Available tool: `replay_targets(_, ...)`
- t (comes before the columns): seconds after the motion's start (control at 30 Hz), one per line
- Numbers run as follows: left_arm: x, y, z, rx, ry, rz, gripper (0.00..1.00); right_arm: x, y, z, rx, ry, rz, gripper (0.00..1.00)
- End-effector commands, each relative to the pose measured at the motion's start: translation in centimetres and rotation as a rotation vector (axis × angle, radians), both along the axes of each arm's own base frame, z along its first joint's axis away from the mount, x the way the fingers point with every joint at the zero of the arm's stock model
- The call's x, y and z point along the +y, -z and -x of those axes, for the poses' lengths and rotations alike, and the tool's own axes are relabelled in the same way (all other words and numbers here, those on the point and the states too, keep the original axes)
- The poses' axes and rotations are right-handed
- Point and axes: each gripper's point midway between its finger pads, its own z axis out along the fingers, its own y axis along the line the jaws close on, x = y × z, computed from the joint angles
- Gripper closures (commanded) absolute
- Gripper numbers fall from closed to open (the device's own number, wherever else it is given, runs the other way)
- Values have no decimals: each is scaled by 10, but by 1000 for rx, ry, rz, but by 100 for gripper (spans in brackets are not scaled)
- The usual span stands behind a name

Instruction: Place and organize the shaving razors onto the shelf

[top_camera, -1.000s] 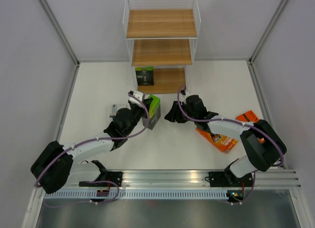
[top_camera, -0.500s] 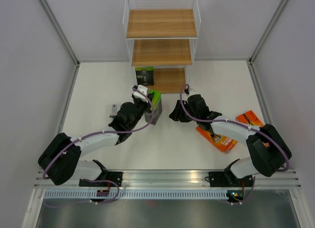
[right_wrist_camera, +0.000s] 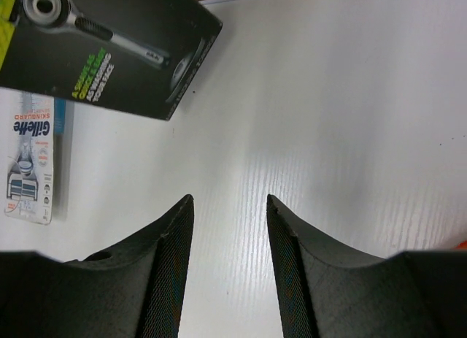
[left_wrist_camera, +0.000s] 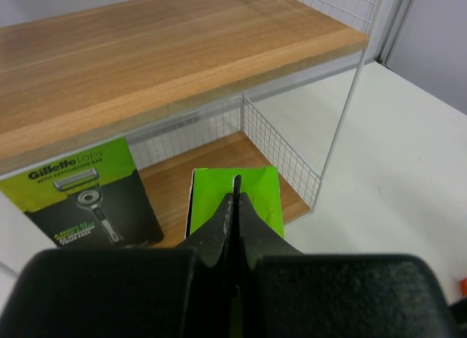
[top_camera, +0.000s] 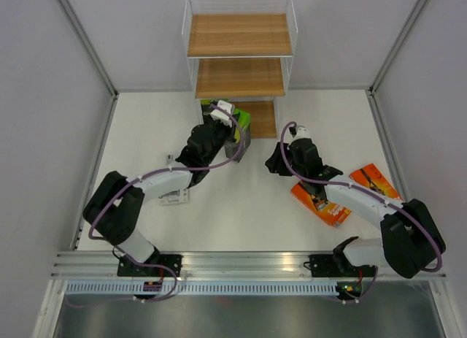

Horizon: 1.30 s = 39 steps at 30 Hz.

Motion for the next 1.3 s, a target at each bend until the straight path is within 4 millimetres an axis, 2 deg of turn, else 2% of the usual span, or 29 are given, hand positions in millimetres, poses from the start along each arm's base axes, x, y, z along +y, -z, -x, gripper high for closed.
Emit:
replay_targets(0.0, -9, -65, -20, -187, 9, 83, 98, -2, 5, -4, -9, 0, 8, 49)
replay_targets(0.23, -24, -65, -52, -216, 4, 71, 98, 1, 5, -17, -23, -12, 11, 50)
replay_targets(0.27, -26, -72, -56, -232, 3, 78, 98, 1, 4, -19, -23, -12, 12, 50)
replay_targets(0.33, -31, -64, -63, -229, 7, 68, 98, 5, 2, -20, -25, -34, 2, 50)
replay_targets(0.37, -33, -72, -66, -243, 8, 80, 98, 5, 2, -20, -23, -36, 0, 50)
replay_targets(0.4, -36, -65, -70, -234, 13, 72, 98, 5, 1, -22, -28, -34, -3, 50)
replay_targets(0.43, -38, -72, -73, -249, 12, 79, 98, 5, 2, -23, -26, -34, -7, 50)
replay_targets(0.67, -53, -59, -90, -247, 29, 48, 98, 6, 3, -26, -20, -31, -33, 50)
replay_targets(0.97, -62, -31, -98, -206, 53, 18, 98, 8, 3, -28, -14, -37, -47, 51)
replay_targets(1.1, -66, -33, -95, -192, 78, 21, 95, 6, 6, -32, -19, -20, -41, 50)
replay_targets(1.27, -67, -39, -90, -187, 102, 14, 83, 12, 10, -36, -12, -29, -62, 51)
